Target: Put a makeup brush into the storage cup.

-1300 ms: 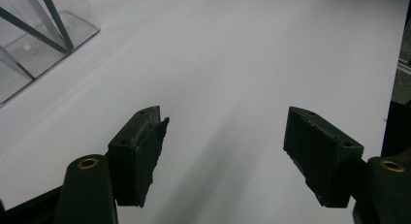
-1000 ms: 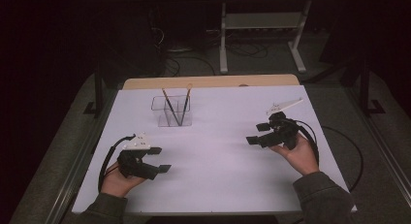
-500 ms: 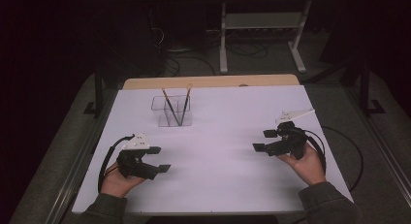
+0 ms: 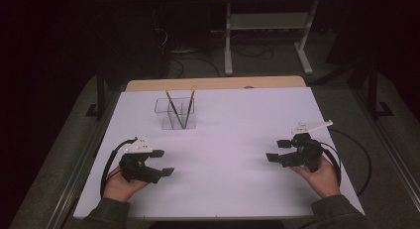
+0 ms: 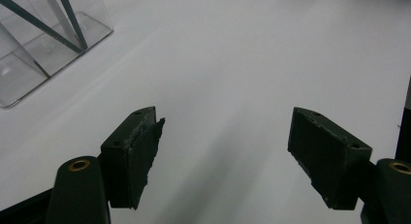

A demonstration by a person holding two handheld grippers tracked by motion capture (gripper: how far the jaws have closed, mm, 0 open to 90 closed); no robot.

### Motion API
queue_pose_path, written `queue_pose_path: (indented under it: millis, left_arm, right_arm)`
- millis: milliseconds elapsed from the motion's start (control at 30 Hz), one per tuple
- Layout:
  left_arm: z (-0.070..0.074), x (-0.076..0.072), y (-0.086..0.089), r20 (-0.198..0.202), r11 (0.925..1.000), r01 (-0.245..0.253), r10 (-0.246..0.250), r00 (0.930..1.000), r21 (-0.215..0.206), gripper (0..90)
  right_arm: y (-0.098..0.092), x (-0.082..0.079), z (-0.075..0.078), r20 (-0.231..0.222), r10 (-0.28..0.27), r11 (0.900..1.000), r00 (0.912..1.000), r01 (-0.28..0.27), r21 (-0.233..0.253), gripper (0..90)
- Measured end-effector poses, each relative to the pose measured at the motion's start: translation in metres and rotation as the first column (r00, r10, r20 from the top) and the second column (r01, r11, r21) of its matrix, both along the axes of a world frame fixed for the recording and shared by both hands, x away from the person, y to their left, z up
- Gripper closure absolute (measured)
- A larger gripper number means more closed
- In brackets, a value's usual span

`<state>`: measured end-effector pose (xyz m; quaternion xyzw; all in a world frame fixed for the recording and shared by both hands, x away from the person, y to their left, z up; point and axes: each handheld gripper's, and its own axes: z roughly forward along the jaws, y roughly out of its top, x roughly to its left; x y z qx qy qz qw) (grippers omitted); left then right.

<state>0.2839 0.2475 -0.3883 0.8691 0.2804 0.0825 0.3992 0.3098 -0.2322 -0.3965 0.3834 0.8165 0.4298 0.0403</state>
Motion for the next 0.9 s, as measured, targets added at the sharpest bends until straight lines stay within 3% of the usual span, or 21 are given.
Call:
queue_pose_path:
  millis: [900]
  left_arm:
    - [-0.005,0.001,-0.002,-0.016,0.9998,0.019,-0.019,0.9997,0.003,25.3]
  right_arm:
    - [-0.021,-0.021,-0.023,-0.033,-0.032,0.999,0.9989,0.033,0.036,23.3]
